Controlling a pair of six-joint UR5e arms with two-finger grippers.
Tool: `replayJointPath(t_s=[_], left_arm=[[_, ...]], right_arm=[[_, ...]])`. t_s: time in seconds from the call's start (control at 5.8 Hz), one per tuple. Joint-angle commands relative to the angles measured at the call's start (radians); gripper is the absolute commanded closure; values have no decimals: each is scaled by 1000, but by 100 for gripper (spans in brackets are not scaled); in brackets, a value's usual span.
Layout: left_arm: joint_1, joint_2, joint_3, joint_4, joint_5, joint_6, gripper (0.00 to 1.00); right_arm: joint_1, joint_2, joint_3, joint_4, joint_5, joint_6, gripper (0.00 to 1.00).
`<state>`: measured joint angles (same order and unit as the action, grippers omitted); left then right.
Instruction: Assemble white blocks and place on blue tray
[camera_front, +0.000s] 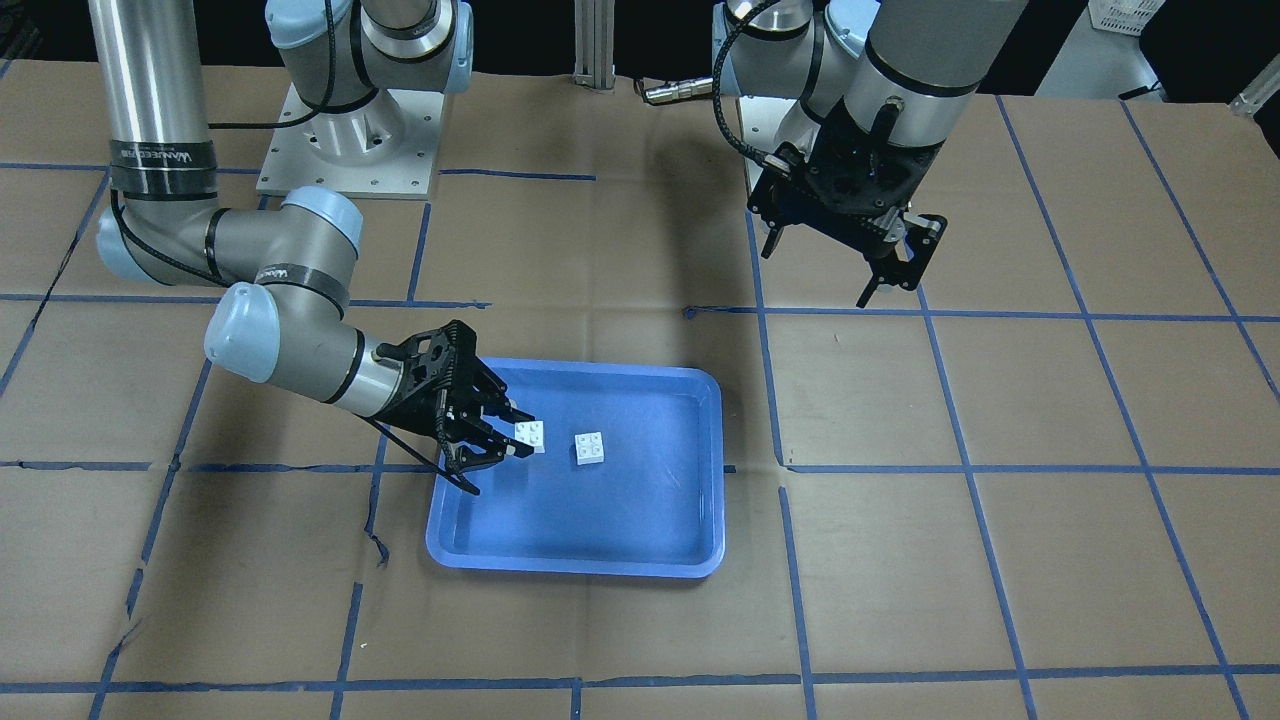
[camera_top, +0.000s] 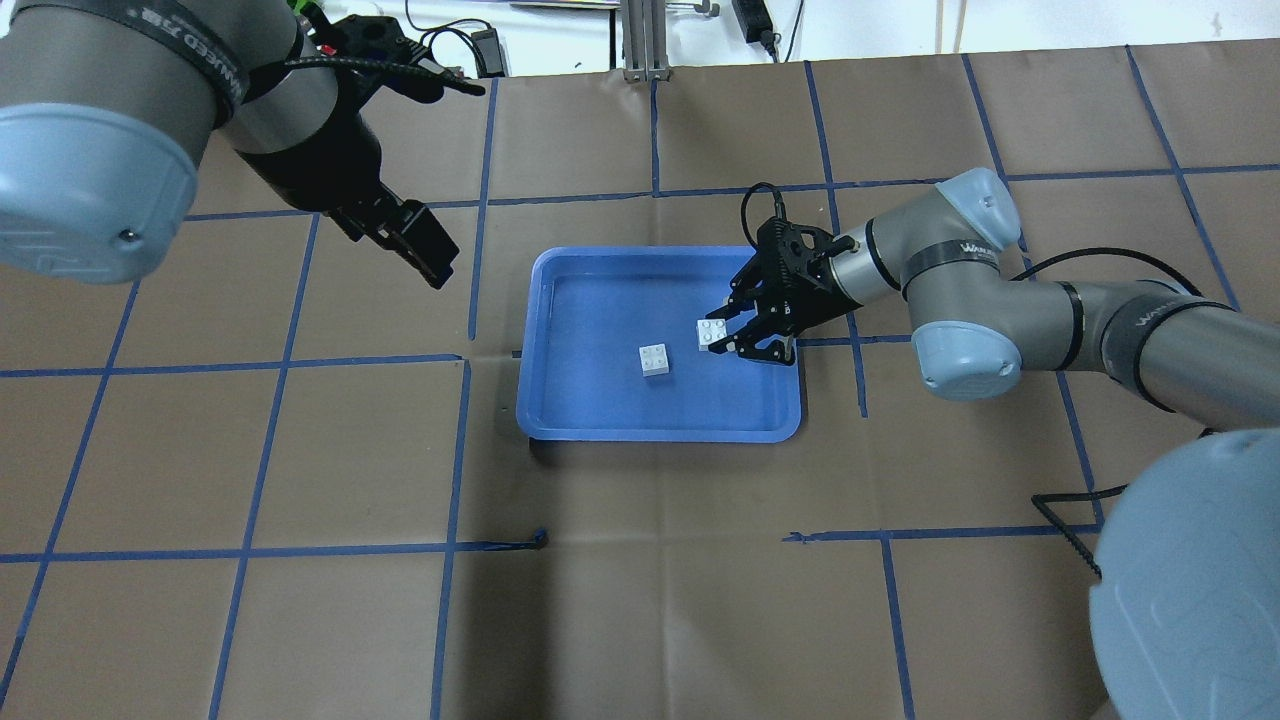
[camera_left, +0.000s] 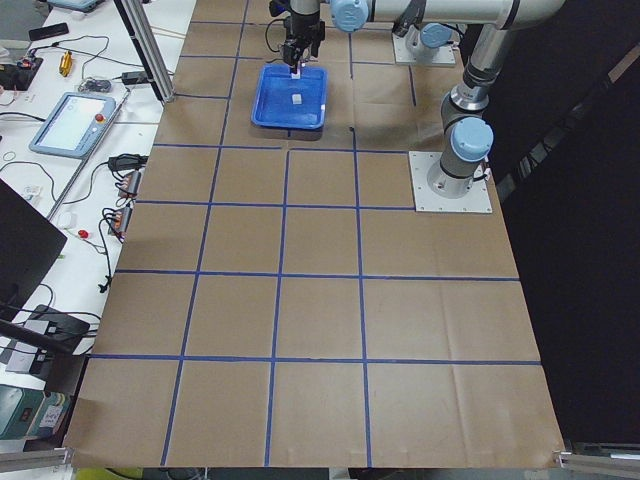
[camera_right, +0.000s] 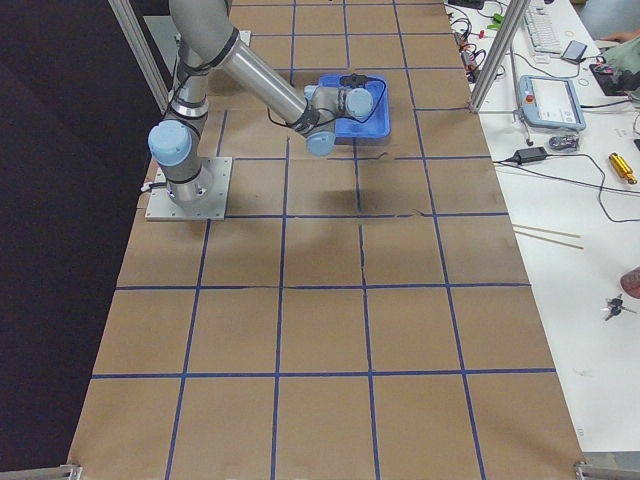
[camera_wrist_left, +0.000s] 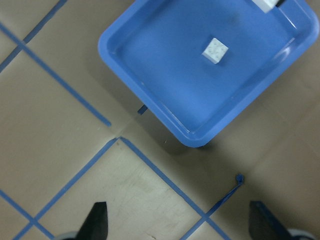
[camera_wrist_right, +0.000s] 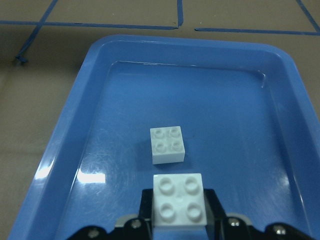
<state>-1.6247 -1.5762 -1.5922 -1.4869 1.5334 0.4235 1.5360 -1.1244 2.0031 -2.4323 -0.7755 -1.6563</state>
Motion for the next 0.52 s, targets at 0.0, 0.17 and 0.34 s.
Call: replayJointPath(t_s=[0.0, 0.17, 0.34], left_arm=[[0, -1, 37, -33, 49, -266, 1], [0, -1, 37, -32, 48, -337, 1], [2, -1, 35, -33, 48, -348, 1]], right_arm=[[15, 43, 3, -59, 1, 30, 90], [15, 45, 15, -60, 1, 29, 90], [15, 58, 19, -82, 1, 29, 90]])
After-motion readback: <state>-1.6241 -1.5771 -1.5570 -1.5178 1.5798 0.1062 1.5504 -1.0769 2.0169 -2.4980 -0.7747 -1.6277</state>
